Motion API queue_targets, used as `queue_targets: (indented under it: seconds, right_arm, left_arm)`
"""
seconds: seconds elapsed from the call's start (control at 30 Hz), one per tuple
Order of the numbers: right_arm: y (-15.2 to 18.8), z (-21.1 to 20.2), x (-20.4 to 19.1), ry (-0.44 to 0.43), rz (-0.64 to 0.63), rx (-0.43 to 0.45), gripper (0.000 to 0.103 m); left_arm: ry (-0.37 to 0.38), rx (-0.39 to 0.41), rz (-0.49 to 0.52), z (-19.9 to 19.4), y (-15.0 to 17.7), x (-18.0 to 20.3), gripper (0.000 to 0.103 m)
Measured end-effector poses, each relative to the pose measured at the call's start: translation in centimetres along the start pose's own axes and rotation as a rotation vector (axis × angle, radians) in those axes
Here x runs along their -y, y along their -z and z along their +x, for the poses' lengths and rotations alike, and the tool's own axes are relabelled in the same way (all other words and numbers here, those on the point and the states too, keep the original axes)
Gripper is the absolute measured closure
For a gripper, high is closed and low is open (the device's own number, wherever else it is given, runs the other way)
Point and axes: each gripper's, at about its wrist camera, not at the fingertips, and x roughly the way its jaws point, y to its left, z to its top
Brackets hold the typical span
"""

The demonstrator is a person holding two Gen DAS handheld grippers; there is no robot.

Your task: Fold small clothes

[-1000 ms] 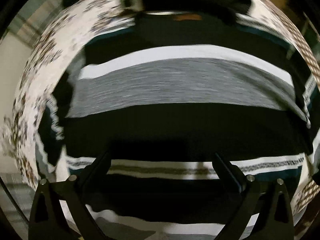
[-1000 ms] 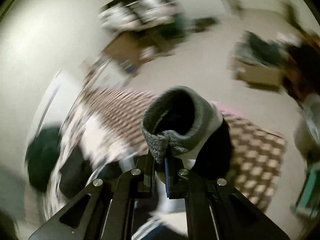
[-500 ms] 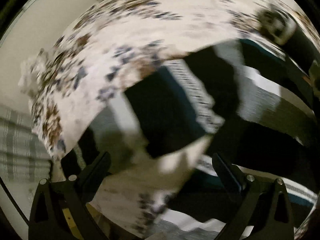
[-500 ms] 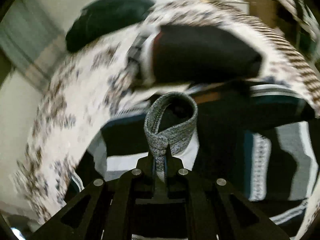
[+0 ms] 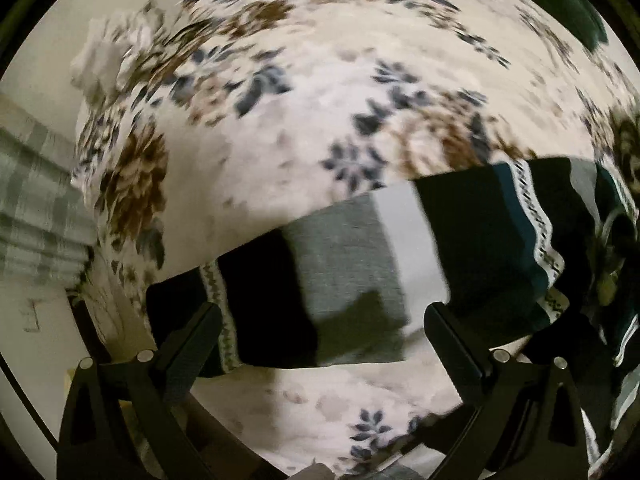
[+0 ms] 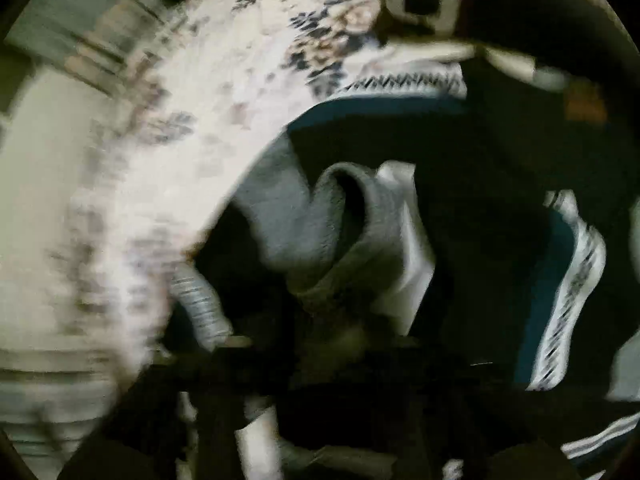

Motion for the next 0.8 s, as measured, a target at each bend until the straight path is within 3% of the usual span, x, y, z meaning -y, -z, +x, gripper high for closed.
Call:
queue_targets:
  seconds: [0.07,0.2,0.3,0.43,0.6,0.67,0.77,0.8]
  right_arm:
    - [0.6,-3.0,1.6,-0.052,0.066,0.049,0.024]
    - [2.1,-7.2,4.8,0.082,0.103,0.124,0.019]
    - [3.0,-7.6,6.9,0.171,0.121,0.119,0.019]
    - [3.8,-7.5,8.7,0.225,0.149,0.103,0.019]
    - [4.5,-7.5,8.5,0.232,0.142,0.104,0.019]
    - [4.7,-7.5,8.0,0.236,0.135,0.105,0.019]
    - [4.9,-7.4,7.3,0.269,0.111,0.107,0.019]
    - [5.0,-7.3,7.0,0.293,0.100,0.109,0.019]
  left_arm:
    - [0.024,-0.018,-0.054,0.1,0.3,-2.0,0.000]
    - [0.131,-0.121,-0.280,1.7,2.2,-7.3,0.000]
    - [0.218,-0.171,-0.498,3.6,4.6,-11.0,0.000]
    - [0.281,-0.247,-0.759,7.0,7.6,-13.7,0.000]
    - [0.300,-0.234,-0.968,9.2,8.6,-15.0,0.003]
    - [0.287,-0.210,-1.023,9.6,8.2,-15.7,0.017]
    - [0.209,-0.138,-1.058,9.3,7.0,-16.8,0.046]
    - [0.191,-0.111,-1.054,9.1,6.7,-16.9,0.072]
